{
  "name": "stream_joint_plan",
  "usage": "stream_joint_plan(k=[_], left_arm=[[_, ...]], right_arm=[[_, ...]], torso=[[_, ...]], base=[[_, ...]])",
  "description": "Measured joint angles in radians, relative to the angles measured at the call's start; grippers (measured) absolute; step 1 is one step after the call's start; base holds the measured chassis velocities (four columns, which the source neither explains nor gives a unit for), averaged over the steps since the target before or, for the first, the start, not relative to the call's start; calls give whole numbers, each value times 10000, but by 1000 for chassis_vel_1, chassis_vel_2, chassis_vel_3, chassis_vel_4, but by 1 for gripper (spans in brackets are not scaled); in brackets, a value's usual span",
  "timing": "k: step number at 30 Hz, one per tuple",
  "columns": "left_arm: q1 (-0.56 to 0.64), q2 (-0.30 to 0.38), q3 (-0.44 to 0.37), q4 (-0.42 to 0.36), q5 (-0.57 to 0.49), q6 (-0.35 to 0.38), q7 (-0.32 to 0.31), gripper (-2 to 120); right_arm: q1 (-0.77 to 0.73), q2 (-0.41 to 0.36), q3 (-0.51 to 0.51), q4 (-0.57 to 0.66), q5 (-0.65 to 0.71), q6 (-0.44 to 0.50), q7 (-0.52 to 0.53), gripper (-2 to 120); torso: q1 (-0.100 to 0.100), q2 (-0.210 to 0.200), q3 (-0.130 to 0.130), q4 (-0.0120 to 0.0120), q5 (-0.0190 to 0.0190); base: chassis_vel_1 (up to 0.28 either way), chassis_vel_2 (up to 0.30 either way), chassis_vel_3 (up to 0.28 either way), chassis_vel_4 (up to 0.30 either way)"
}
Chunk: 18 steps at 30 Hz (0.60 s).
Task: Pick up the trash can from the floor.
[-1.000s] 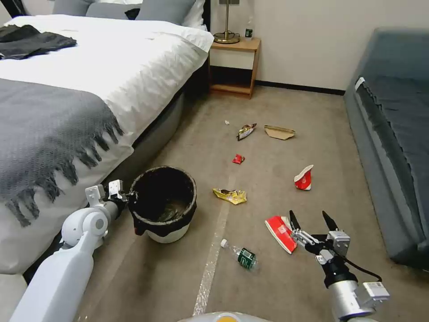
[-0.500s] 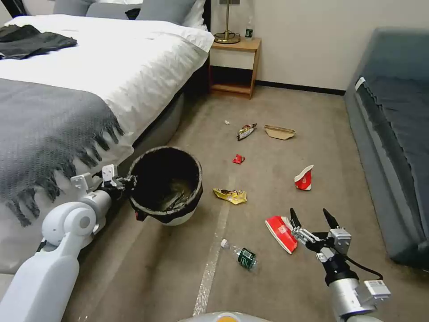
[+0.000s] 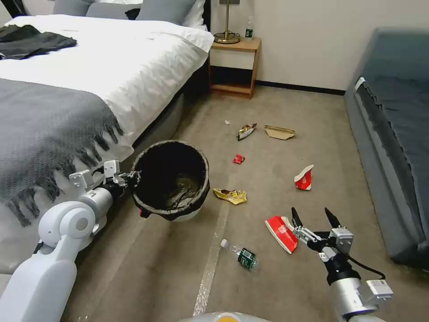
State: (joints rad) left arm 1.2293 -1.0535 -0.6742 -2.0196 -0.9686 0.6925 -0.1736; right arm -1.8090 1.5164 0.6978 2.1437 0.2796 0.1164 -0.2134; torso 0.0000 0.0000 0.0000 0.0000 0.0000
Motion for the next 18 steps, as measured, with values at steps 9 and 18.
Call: stream_joint_plan(k=[9, 18], left_arm=[[12, -65, 63, 29, 0, -23, -11, 4], [6, -100, 47, 90, 9, -36, -49, 4]], right_arm=[[4, -21, 18, 0, 15, -8, -21, 100], [-1, -39, 49, -2, 29, -15, -54, 100]], torso=[[0, 0, 0, 0, 0], [0, 0, 0, 0, 0]], base=[[0, 0, 0, 0], [0, 0, 0, 0]])
